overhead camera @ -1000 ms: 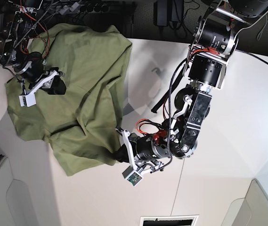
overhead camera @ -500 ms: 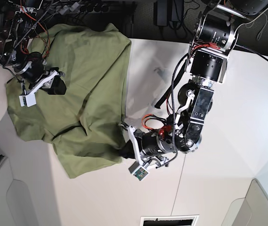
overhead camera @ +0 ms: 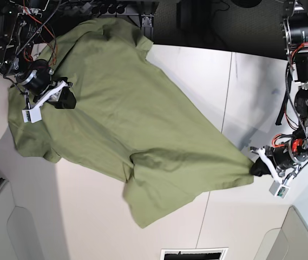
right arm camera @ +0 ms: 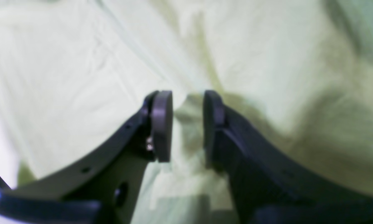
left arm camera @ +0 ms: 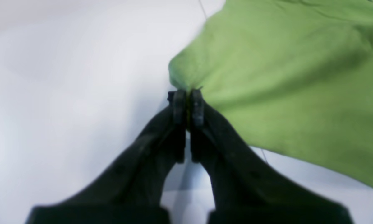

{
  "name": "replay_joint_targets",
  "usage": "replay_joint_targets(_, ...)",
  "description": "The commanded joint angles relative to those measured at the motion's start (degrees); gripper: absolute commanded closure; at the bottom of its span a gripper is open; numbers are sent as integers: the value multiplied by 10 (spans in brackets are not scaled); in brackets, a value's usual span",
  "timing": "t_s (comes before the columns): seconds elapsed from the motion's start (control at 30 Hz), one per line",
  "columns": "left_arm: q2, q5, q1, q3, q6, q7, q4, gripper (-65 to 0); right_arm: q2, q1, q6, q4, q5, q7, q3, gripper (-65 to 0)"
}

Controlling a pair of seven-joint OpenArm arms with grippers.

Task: Layout the t-shirt on the table in an organized manner, then fold the t-shirt properly
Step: 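Drag the grasped fabric away from the right gripper to stretch the shirt, then release the fabric and regrasp the shirt side with the left gripper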

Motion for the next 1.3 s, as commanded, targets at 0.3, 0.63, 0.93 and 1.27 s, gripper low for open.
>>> replay_joint_targets(0.3, -55, -64, 120, -17, -19, 2, 10, -165, 9, 6, -2, 6, -2, 2, 2, -185)
replay_joint_targets(0.63, -53, -120, 104, -104, 3, -37, 34, -245, 10, 7, -2, 50, 0, 38, 21, 0)
replay_joint_targets(0.93, -1, -44, 75, 2, -17, -120, 49, -215, 10, -20, -2, 103, -2, -18, 90, 0)
replay_joint_targets(1.27, 79, 156, -11, 160, 158, -231, -88, -215, 10, -63, -2, 36, -43, 33, 90, 0)
